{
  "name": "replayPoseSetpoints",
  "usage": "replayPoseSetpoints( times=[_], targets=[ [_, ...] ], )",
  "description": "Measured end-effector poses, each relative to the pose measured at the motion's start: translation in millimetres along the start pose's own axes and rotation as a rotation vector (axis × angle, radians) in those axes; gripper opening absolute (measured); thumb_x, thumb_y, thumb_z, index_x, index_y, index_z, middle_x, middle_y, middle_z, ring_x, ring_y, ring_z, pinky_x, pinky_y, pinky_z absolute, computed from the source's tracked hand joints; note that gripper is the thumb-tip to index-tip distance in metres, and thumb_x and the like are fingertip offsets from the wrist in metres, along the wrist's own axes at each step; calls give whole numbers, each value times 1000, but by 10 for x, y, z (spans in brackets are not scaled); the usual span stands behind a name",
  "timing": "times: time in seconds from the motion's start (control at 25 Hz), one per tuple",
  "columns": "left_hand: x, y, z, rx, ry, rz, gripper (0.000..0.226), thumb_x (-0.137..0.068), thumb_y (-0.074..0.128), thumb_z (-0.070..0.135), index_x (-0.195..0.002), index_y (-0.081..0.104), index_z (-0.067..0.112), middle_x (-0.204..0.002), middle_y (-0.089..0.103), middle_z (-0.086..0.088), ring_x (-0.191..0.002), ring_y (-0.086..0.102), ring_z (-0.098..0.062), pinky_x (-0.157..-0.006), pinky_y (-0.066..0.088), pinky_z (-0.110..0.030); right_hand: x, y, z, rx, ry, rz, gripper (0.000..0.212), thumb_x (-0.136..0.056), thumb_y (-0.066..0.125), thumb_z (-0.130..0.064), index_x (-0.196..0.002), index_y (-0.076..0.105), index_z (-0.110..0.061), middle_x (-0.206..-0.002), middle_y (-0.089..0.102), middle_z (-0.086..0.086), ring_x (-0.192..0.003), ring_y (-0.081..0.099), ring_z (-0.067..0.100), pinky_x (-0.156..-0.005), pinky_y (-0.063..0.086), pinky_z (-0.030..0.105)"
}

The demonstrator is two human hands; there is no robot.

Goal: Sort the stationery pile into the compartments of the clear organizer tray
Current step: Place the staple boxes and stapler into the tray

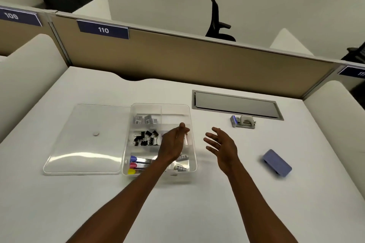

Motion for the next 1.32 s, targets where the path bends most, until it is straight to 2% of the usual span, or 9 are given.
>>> replayPoseSetpoints(
  times=[0.24, 0.32, 0.4, 0.52, 0.8, 0.96, 1.12, 1.24, 1.32],
  targets=[
    [383, 749, -106, -234, 218, -142, 11, -90, 64, 27, -95, 73, 24, -98, 71, 15, -99, 62, 2, -84, 49, -22, 35, -1080, 109, 368, -165, 335, 22, -91, 66, -28, -112, 66, -25, -120, 66, 7, -109, 62, 23, -94, 49, 43],
    [421, 837, -164, -374, 311, -141, 13, -88, 64, 28, -98, 72, 24, -101, 70, 13, -103, 60, -2, -91, 41, -19, -63, -1415, 113, 739, -303, 530, 42, -84, 72, -27, -125, 60, -21, -130, 59, 12, -122, 53, 28, -101, 43, 43],
    [454, 889, -190, -489, 347, -156, 16, -88, 64, 30, -101, 71, 24, -105, 69, 12, -108, 57, -8, -95, 38, -20, -149, -1777, 98, 1147, -247, 626, 64, -82, 71, -30, -140, 46, -17, -142, 47, 16, -138, 34, 34, -106, 37, 46],
    [488, 880, -274, -565, 354, -185, 19, -86, 65, 32, -103, 69, 25, -106, 64, 11, -109, 54, -8, -97, 40, -24, -215, -2178, 119, 1535, -11, 599, 71, -79, 61, -36, -143, 31, -27, -137, 44, 7, -140, 24, 31, -102, 38, 48],
    [578, 862, -319, -588, 386, -182, 18, -84, 66, 35, -101, 68, 29, -104, 61, 16, -106, 54, -3, -92, 38, -16, -187, -2165, 124, 1744, -17, 511, 60, -83, 59, -30, -138, 38, -35, -121, 51, 2, -116, 50, 25, -91, 44, 42],
    [547, 860, -225, -536, 422, -126, 16, -85, 67, 32, -100, 69, 29, -101, 62, 21, -104, 54, -3, -94, 33, -11, -154, -1940, 105, 1537, -222, 444, 55, -83, 65, -29, -135, 47, -32, -120, 55, 3, -113, 54, 27, -90, 43, 39],
    [480, 870, -116, -481, 399, -128, 21, -86, 68, 30, -107, 67, 28, -107, 60, 21, -109, 52, -4, -98, 30, -6, -112, -1508, 117, 935, -439, 323, 59, -76, 79, -31, -129, 55, -29, -114, 62, 2, -104, 60, 23, -82, 53, 33],
    [414, 821, -65, -485, 384, -146, 37, -84, 71, 35, -120, 62, 28, -121, 59, 15, -118, 50, -6, -106, 37, -27, 10, -1147, 97, 417, -363, 204, 52, -76, 83, -27, -122, 60, -31, -112, 66, 0, -102, 66, 20, -72, 55, 20],
    [386, 769, -10, -499, 351, -210, 56, -83, 72, 42, -134, 53, 29, -133, 50, 17, -124, 41, -1, -108, 29, -21, 84, -952, 82, 141, -286, 123, 43, -78, 83, -21, -116, 64, -27, -111, 69, 9, -103, 68, 26, -79, 59, 31]
  ],
)
Point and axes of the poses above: each hand's wrist, its own x-axis away from the middle knuckle, its own y-axis out of the palm, z = x × y, the point moved 1 cm from there along -x, towards the middle knuckle
